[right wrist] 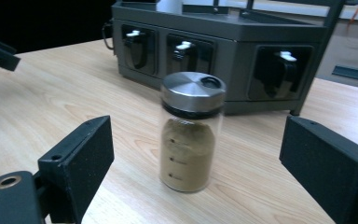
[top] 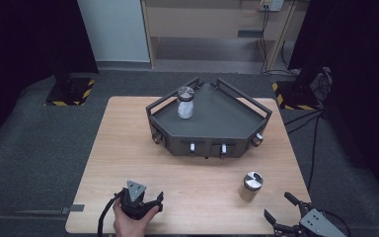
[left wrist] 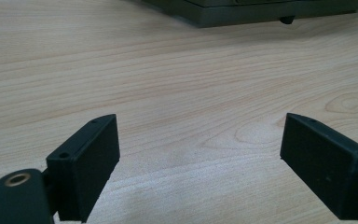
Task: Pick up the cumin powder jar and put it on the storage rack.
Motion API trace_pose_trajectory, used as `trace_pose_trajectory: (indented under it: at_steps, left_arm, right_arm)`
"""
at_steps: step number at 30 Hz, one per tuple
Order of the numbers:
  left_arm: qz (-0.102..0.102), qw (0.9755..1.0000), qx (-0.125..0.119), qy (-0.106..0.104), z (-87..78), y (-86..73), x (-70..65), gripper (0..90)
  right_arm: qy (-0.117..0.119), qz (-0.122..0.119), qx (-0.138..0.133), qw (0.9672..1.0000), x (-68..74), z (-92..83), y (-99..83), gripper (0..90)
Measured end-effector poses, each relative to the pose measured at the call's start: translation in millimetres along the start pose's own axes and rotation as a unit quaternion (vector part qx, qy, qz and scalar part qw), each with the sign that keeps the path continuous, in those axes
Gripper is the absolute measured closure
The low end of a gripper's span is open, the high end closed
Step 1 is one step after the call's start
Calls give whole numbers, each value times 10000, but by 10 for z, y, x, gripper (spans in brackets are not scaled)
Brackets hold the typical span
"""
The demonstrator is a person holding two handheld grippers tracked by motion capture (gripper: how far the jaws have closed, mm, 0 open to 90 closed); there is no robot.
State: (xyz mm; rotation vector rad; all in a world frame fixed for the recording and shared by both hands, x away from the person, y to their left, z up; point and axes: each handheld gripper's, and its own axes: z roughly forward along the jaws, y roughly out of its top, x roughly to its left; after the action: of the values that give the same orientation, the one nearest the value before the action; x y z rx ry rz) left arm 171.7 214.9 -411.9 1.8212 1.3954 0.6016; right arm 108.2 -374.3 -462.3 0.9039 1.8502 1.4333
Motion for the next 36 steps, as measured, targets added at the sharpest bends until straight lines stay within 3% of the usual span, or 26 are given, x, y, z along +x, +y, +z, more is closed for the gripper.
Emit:
trace_pose_trajectory:
  at_steps: [5, 10, 19, 33, 36]
  left_arm:
    - [-28, 10000, 12, -35, 4, 2, 14, 109]
    - [-71, 10000, 4, -55, 7, 1, 18, 109]
    - [-7, 9999, 14, -133, 29, 14, 6, 108]
    - [60, 9999, 37, -155, 49, 27, 4, 107]
    - [72, 9998, 41, -162, 50, 29, 4, 107]
  right_arm:
    - [33, -119, 147, 9998, 60, 39, 47, 100]
    - [36, -5, 346, 9994, 54, 106, 105, 93]
    - [73, 58, 1076, 9942, -61, 499, 293, 89]
    - [40, 103, 1314, 9913, -44, 1004, 284, 85]
    - [-10, 17, 1333, 9911, -18, 1078, 237, 127]
